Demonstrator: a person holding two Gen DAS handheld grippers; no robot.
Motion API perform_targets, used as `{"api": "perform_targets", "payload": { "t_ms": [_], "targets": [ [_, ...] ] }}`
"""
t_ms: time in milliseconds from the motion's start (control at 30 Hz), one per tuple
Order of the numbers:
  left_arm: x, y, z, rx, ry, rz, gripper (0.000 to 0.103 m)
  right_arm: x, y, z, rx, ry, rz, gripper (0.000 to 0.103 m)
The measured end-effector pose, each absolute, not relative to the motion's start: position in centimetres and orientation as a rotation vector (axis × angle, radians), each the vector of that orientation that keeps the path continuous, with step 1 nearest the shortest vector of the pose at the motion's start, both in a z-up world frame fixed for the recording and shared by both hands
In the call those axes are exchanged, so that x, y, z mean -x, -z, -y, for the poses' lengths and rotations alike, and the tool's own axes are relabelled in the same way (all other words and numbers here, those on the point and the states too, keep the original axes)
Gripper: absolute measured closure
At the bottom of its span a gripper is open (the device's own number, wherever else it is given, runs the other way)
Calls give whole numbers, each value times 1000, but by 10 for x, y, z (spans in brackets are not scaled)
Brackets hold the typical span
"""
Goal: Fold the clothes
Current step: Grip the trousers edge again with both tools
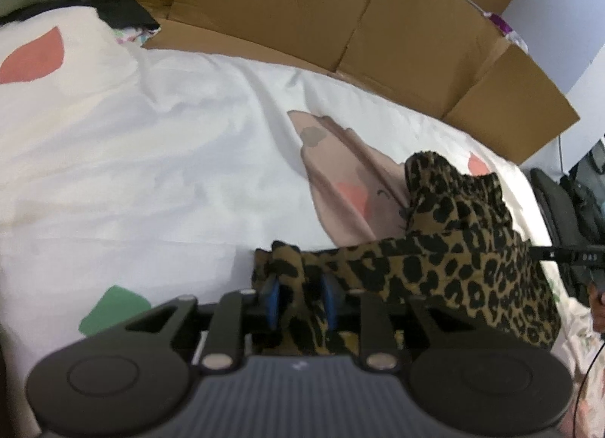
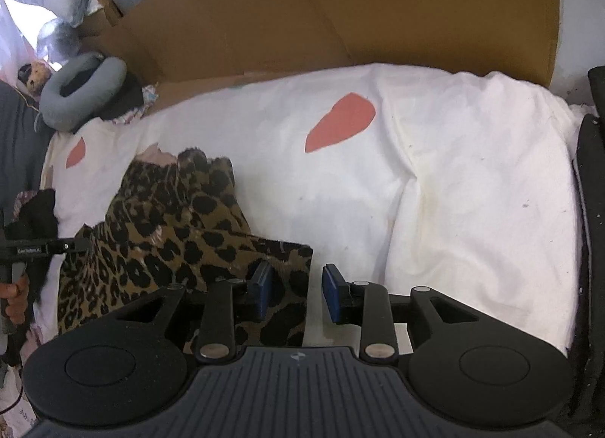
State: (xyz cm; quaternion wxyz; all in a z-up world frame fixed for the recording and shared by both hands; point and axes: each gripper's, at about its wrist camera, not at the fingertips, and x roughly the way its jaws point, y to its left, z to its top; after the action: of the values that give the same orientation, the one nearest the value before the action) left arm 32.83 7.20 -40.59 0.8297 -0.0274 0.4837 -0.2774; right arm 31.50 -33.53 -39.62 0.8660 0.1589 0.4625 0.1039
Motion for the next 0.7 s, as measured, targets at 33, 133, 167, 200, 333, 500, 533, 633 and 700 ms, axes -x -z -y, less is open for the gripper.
{"api": "perform_targets", "payload": {
  "t_ms": [33, 133, 167, 200, 333, 500, 533, 633, 700],
  "targets": [
    [-328, 406, -70, 45, 589, -1024, 78, -316, 398, 334, -327, -217, -973, 71],
    [-323, 402, -69, 21, 585, -1008, 78, -317, 401, 333, -312, -211, -981, 65],
    [-321, 401, -70, 20, 584, -1002, 78, -318, 401, 332, -308, -211, -982, 65],
    [-320, 400, -73, 29, 584, -996, 78, -318, 402, 333, -307, -212, -982, 65],
    [-321, 399, -82, 57, 574, -988, 78, -321, 405, 335, -321, -216, -986, 65],
    [-327, 406, -79, 52, 573, -1012, 76, -326, 410, 331, -301, -228, -997, 65],
    [-327, 407, -77, 45, 574, -1012, 75, -327, 410, 330, -294, -231, -999, 65],
    [-327, 407, -72, 20, 567, -999, 73, -329, 410, 326, -262, -237, -1005, 65],
    [-327, 408, -69, -3, 565, -993, 71, -330, 410, 323, -236, -240, -1009, 65]
  ]
}}
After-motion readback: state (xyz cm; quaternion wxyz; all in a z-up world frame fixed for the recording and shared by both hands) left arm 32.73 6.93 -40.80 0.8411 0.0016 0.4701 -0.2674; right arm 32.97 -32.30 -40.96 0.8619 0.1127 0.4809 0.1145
